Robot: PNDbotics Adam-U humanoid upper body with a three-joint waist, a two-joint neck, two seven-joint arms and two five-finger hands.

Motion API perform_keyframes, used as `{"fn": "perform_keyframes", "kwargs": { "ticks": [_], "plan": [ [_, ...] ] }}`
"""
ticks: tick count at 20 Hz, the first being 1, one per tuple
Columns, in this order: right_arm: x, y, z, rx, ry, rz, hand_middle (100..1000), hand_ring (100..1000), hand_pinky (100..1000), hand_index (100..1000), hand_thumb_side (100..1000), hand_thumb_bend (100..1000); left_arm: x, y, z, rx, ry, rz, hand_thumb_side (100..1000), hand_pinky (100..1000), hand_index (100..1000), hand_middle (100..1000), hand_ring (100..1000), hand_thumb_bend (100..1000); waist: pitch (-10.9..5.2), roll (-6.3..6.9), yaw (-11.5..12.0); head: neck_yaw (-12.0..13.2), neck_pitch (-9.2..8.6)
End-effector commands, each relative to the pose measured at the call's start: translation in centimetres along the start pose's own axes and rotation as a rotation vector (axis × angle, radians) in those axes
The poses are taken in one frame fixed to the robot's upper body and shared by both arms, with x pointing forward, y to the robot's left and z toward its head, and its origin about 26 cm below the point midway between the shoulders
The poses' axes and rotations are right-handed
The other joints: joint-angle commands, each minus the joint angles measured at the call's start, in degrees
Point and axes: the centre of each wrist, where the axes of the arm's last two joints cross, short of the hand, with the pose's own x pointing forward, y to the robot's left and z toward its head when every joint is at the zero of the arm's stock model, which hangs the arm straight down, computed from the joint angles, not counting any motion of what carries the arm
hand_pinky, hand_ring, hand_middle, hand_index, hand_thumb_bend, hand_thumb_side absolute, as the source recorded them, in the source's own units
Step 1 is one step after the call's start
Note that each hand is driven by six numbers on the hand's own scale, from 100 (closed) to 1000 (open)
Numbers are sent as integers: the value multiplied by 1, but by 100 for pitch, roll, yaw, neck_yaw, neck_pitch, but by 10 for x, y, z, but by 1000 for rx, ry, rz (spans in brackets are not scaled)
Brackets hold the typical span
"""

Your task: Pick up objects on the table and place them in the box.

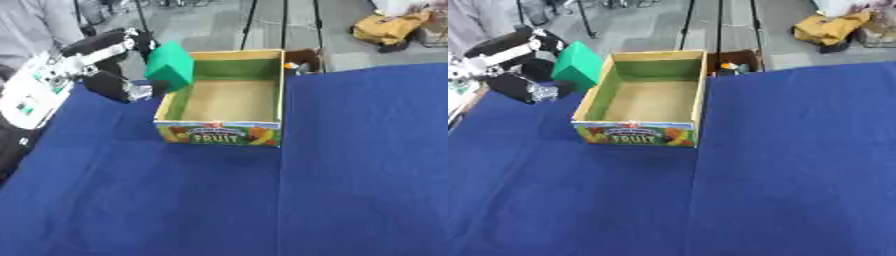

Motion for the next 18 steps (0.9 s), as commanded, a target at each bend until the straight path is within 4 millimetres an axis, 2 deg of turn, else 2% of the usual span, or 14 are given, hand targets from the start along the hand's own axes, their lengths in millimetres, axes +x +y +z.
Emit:
{"fn": "perform_keyframes", "kwargs": {
  "ticks": [1,11,18],
  "plan": [
    [7,-3,-10,19,-52,7,451,924,874,824,587,100,0,21,3,40,12,-47,581,627,565,467,592,100,-72,-2,-34,110,-174],
    [9,-2,-21,38,-98,-5,444,928,876,824,596,100,-14,27,5,110,41,-129,545,623,562,462,590,100,243,87,-325,383,-513],
    [10,-4,-25,57,-118,1,433,935,881,826,599,100,-24,26,6,134,74,-182,533,618,556,458,587,100,482,150,-482,564,-687]
  ]
}}
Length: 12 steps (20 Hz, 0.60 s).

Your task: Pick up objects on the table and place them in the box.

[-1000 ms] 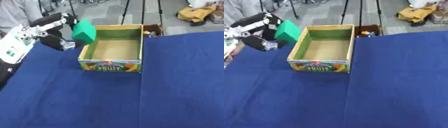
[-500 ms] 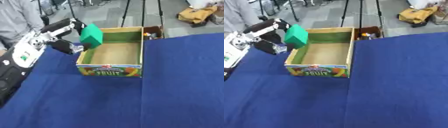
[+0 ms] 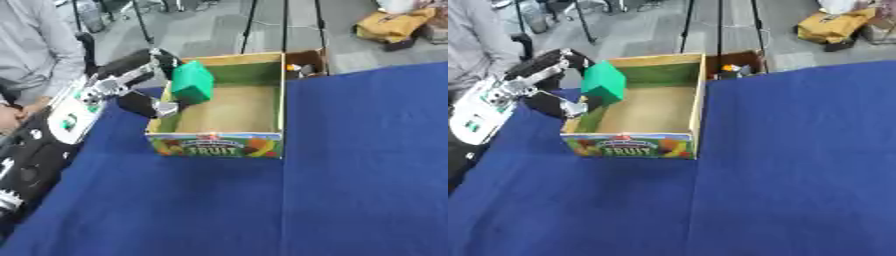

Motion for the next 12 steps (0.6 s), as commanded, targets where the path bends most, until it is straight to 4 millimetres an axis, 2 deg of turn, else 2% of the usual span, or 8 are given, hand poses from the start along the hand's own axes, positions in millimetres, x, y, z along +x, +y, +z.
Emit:
{"fn": "perform_keyframes", "kwargs": {
  "ticks": [1,12],
  "plan": [
    [7,-5,-9,24,-45,9,432,936,882,827,600,100,-4,18,4,43,20,-61,531,617,555,458,587,100,-89,-13,-27,80,-149],
    [7,-5,-14,36,-70,1,426,939,884,827,602,100,-17,6,8,93,63,-179,475,614,561,454,593,100,119,30,-179,177,-291]
  ]
}}
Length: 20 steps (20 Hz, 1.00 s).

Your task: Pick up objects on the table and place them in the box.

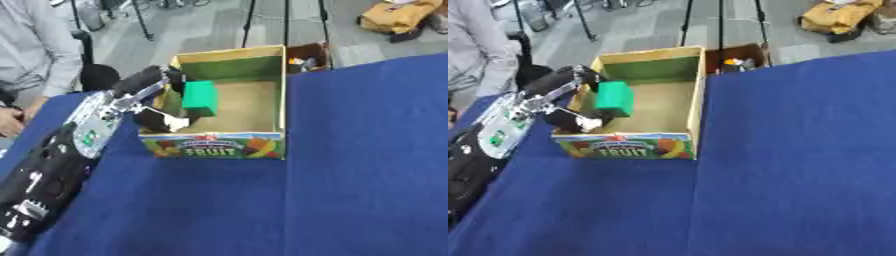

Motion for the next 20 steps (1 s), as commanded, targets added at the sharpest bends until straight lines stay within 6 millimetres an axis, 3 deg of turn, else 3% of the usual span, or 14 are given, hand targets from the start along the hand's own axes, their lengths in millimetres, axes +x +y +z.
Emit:
{"fn": "perform_keyframes", "kwargs": {
  "ticks": [1,14,20],
  "plan": [
    [6,-5,-8,22,-37,12,425,940,885,827,602,100,-6,16,3,40,13,-73,473,614,560,452,593,100,-118,-11,-14,68,-108],
    [6,-6,-7,22,-34,15,422,944,888,828,593,100,-8,7,4,49,-1,-134,470,612,580,453,594,100,-43,17,-70,114,-218],
    [6,-7,-6,22,-25,23,420,947,889,828,584,100,-6,4,1,36,-28,-114,523,616,746,466,591,100,-41,29,-49,97,-186]
  ]
}}
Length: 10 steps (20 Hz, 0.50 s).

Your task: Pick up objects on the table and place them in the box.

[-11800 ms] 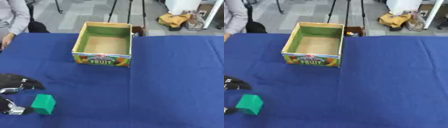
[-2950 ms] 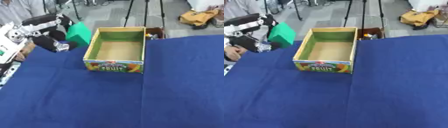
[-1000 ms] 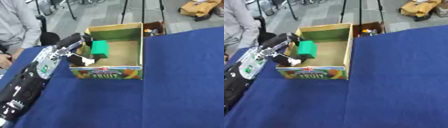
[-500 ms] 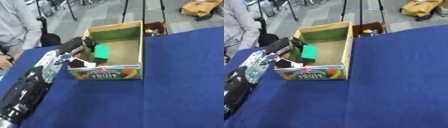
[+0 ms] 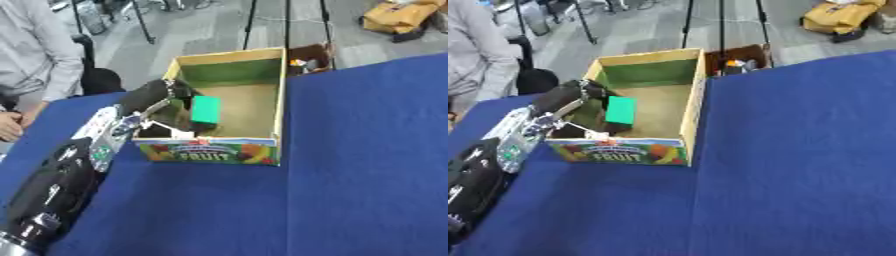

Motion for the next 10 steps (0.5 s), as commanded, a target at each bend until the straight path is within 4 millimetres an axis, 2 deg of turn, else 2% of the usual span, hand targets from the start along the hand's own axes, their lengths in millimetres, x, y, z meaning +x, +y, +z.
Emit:
{"fn": "perform_keyframes", "kwargs": {
  "ticks": [1,4,8,10],
  "plan": [
    [6,-6,-6,15,-23,22,420,947,889,829,583,100,-2,11,-1,8,-15,2,542,617,805,471,589,100,-136,-16,12,6,-54],
    [6,-6,-5,14,-17,25,420,948,890,829,578,100,0,11,-2,3,-30,44,582,620,908,482,589,100,-155,-5,15,-4,-45],
    [6,-6,-4,10,-13,25,420,947,890,829,575,100,3,13,-4,-5,-54,94,630,634,934,535,614,100,-177,4,9,-2,-37],
    [6,-6,-4,8,-12,24,421,947,890,829,572,100,5,14,-4,-8,-65,115,649,643,936,607,668,100,-185,5,12,0,-30]
  ]
}}
